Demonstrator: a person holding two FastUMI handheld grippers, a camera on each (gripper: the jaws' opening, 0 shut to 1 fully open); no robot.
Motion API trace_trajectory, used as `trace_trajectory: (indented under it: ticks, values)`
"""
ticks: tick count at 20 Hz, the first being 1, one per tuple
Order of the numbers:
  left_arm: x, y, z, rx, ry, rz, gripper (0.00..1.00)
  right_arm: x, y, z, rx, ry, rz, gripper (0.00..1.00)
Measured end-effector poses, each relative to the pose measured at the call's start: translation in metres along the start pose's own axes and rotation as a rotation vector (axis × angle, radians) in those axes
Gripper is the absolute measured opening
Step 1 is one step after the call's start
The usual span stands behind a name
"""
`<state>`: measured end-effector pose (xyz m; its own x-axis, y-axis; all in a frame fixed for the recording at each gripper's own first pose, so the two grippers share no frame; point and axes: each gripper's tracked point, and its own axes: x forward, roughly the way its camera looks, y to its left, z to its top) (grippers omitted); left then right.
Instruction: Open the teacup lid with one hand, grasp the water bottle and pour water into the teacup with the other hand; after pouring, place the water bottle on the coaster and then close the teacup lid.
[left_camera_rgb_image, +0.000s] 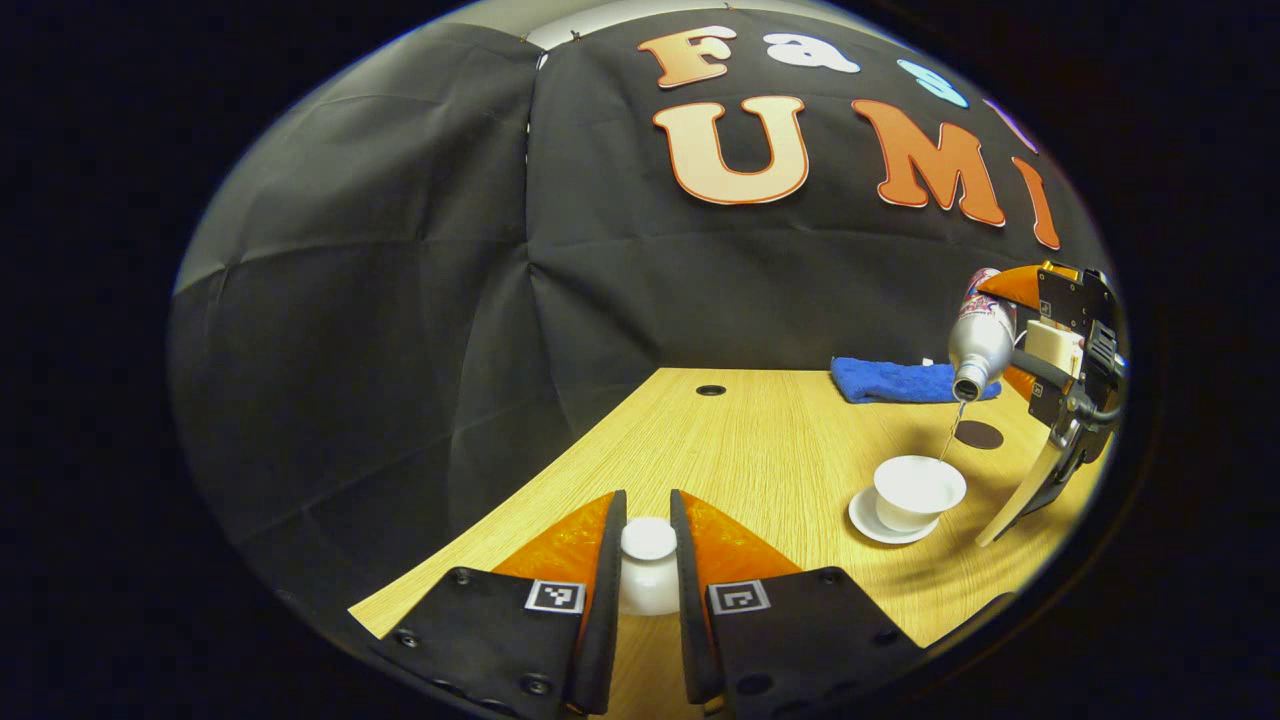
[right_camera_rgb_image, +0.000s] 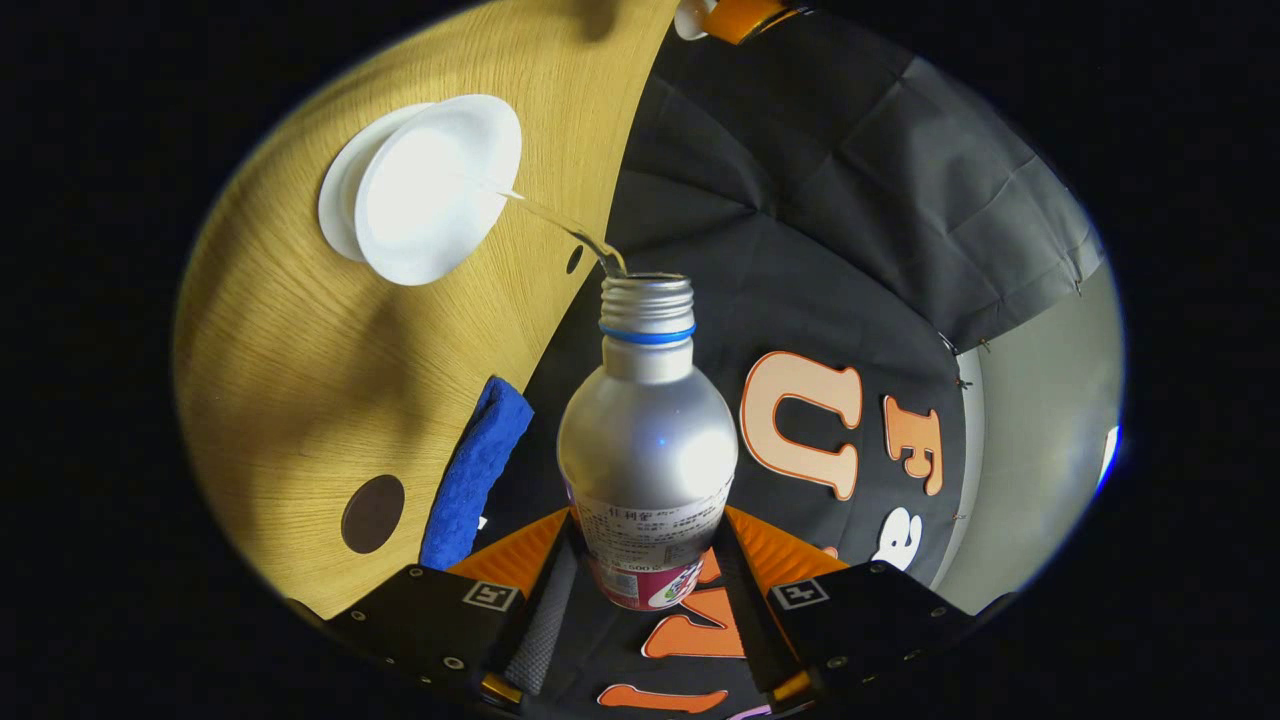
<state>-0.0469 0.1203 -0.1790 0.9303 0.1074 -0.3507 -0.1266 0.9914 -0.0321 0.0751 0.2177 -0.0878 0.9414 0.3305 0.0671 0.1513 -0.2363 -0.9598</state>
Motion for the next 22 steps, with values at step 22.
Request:
trace_trajectory:
  ticks: [22]
  values:
    - [-0.003, -0.004, 0.002, 0.01, -0.001, -0.009, 0.31, -0.002, 0.0, 0.019, -0.163, -0.1, -0.039, 0.76]
